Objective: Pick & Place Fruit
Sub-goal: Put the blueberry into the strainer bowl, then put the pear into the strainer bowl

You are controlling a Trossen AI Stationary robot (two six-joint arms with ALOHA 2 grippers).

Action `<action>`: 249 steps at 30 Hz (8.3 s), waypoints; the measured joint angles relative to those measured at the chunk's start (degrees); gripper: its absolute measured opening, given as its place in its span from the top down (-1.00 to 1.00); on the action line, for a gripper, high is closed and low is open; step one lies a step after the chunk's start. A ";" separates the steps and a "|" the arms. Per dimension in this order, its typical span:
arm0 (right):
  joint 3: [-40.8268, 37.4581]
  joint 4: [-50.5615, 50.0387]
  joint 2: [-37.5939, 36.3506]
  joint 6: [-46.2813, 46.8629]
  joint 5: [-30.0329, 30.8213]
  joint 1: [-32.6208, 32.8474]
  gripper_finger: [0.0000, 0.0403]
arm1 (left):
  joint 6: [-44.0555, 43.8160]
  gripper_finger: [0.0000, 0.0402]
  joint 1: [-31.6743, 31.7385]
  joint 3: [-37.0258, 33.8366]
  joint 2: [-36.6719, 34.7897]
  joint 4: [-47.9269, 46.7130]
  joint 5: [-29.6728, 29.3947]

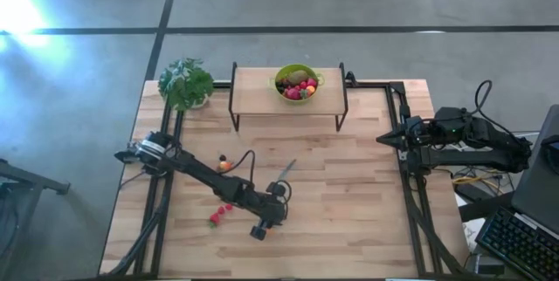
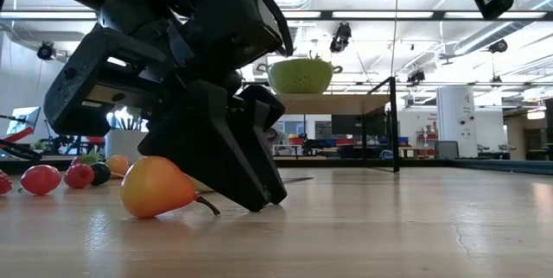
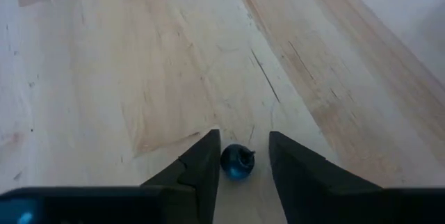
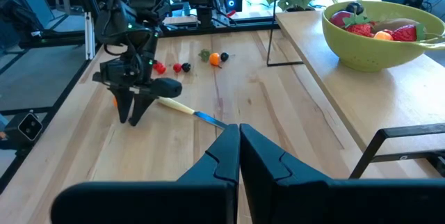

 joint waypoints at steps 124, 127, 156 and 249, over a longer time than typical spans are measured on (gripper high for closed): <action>-0.01 0.00 0.00 0.00 0.00 0.00 0.96 | -3.69 0.36 44.33 8.35 -20.22 -1.81 -10.78; -0.02 0.00 0.00 0.00 0.00 0.02 0.96 | -3.63 0.27 44.33 8.35 -20.22 -1.81 -10.78; 0.00 0.02 0.00 0.00 0.00 0.00 0.96 | 10.62 0.21 10.55 8.41 -37.44 -26.35 -6.28; 0.00 0.02 -0.02 0.00 0.00 0.00 0.96 | -15.15 0.18 -7.17 8.41 -2.14 -26.38 -3.74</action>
